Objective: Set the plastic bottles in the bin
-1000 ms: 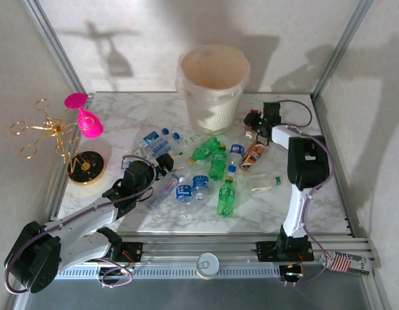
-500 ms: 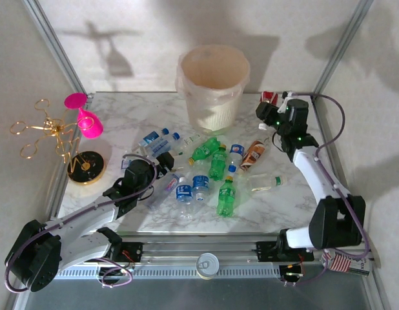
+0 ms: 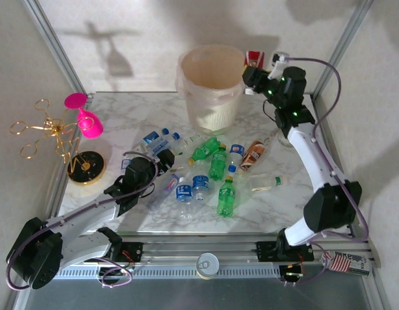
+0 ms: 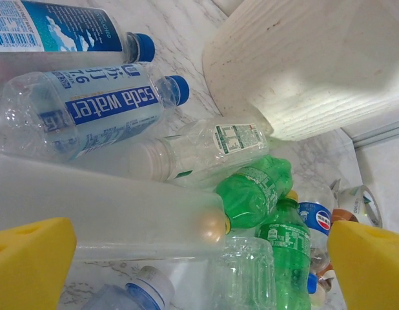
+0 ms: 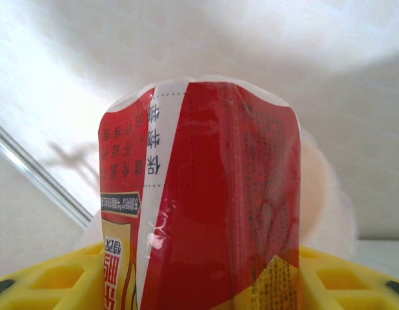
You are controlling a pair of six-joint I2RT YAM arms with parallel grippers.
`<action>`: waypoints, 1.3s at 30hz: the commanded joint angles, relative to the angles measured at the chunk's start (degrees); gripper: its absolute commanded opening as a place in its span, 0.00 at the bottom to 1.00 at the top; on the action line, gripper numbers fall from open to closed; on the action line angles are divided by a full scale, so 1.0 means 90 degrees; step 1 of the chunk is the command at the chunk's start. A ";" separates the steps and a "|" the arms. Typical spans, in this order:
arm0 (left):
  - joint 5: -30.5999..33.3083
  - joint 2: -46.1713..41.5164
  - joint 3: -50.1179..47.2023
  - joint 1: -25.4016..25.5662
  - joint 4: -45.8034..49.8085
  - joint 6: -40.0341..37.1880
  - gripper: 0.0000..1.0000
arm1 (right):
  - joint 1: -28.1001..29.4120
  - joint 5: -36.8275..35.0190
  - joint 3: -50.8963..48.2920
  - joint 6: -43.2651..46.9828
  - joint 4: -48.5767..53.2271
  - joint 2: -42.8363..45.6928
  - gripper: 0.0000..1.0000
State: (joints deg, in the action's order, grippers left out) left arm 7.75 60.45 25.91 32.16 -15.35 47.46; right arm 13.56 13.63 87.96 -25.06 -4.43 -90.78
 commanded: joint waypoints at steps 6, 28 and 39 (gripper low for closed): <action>0.0178 -0.1033 -0.0452 0.0049 0.0674 0.0262 1.00 | 0.0515 0.0144 0.2189 0.0091 0.0300 -0.1972 0.48; 0.0948 -0.1952 -0.0493 -0.0026 0.1319 0.0143 1.00 | 0.0817 -0.0058 0.4287 0.0659 0.1610 -0.2916 0.99; 0.0152 -0.1709 0.0145 -0.1334 0.1625 -0.0501 1.00 | 0.0819 -0.1192 0.1541 0.0810 0.1050 -0.0522 0.99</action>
State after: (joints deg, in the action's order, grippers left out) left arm 12.23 44.31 24.21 23.14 -2.87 46.26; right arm 20.97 7.73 107.90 -18.83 8.82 -101.06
